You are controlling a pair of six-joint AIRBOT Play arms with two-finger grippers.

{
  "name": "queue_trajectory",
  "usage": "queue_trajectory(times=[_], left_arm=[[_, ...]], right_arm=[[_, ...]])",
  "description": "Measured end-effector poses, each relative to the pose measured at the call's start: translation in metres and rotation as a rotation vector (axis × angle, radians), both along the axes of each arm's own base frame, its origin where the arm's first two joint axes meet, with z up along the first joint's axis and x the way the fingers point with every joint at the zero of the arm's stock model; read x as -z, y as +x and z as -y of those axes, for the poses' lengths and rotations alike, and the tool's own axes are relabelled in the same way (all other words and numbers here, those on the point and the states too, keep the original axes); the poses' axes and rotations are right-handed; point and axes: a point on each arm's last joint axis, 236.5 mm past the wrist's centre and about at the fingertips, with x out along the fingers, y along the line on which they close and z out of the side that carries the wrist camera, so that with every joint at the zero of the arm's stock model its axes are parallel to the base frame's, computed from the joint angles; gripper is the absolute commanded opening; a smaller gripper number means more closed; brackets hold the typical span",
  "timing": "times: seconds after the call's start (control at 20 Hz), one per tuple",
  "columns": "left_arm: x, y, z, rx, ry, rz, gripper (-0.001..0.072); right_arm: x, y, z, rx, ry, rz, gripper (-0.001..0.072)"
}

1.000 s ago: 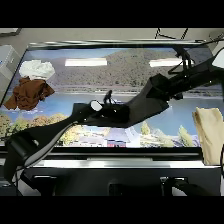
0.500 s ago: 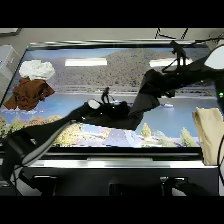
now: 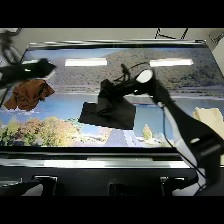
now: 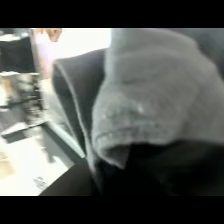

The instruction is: Fold the clothes and pants, and hang the long-sleeved shirts on hangers.

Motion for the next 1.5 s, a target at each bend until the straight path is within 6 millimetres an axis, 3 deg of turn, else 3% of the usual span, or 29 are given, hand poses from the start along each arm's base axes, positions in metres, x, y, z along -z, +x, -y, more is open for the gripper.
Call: queue_trajectory(times=[0.05,0.1,0.15,0.3,0.4,0.5,0.6,0.7,0.8,0.9,1.0,1.15,1.2,1.25,1.35,1.5], left_arm=[[-0.02,-0.012,-0.015,-0.029,0.02,0.039,0.0021],[-0.036,-0.023,-0.026,-0.052,0.032,0.074,0.0021],[-0.048,-0.035,-0.034,-0.068,0.05,0.097,0.0021],[-0.061,-0.057,-0.046,-0.097,0.079,0.127,0.0021],[-0.056,-0.065,-0.049,-0.102,0.087,0.115,0.0021],[-0.052,-0.068,-0.05,-0.107,0.091,0.107,0.0022],[-0.049,-0.07,-0.052,-0.109,0.098,0.098,0.0022],[-0.047,-0.071,-0.053,-0.112,0.102,0.095,0.0022],[-0.046,-0.071,-0.054,-0.113,0.104,0.093,0.0023],[-0.045,-0.071,-0.054,-0.113,0.106,0.092,0.0023],[-0.045,-0.072,-0.054,-0.112,0.108,0.091,0.0023],[-0.045,-0.072,-0.054,-0.111,0.108,0.09,0.0023],[-0.045,-0.072,-0.054,-0.111,0.108,0.09,0.0023],[-0.045,-0.072,-0.054,-0.111,0.108,0.09,0.0023],[-0.045,-0.072,-0.054,-0.111,0.108,0.09,0.0023],[-0.045,-0.072,-0.054,-0.111,0.109,0.09,0.0023]], right_arm=[[0.016,-0.002,-0.017,0.007,0.029,-0.047,0.02],[0.031,-0.005,-0.034,0.015,0.058,-0.098,0.0459],[0.043,-0.009,-0.047,0.021,0.083,-0.143,0.0652],[0.06,-0.01,-0.065,0.037,0.138,-0.201,0.0653],[0.053,0.007,-0.048,0.062,0.161,-0.182,0.0652],[0.04,0.026,-0.008,0.07,0.137,-0.133,0.0662],[0.037,0.038,0.054,0.066,0.018,-0.09,0.0682],[0.052,0.032,0.126,0.05,-0.18,-0.105,0.0688],[0.08,0.006,0.19,0.038,-0.368,-0.196,0.0697],[0.104,-0.02,0.212,0.031,-0.422,-0.277,0.0707],[0.122,-0.036,0.204,0.026,-0.385,-0.304,0.0706],[0.137,-0.042,0.18,0.054,-0.303,-0.294,0.0681],[0.139,-0.041,0.173,0.062,-0.277,-0.289,0.0621],[0.141,-0.043,0.165,0.062,-0.252,-0.289,0.0488],[0.139,-0.043,0.152,0.059,-0.205,-0.282,0.0037],[0.129,-0.04,0.139,0.052,-0.137,-0.253,0.004]])
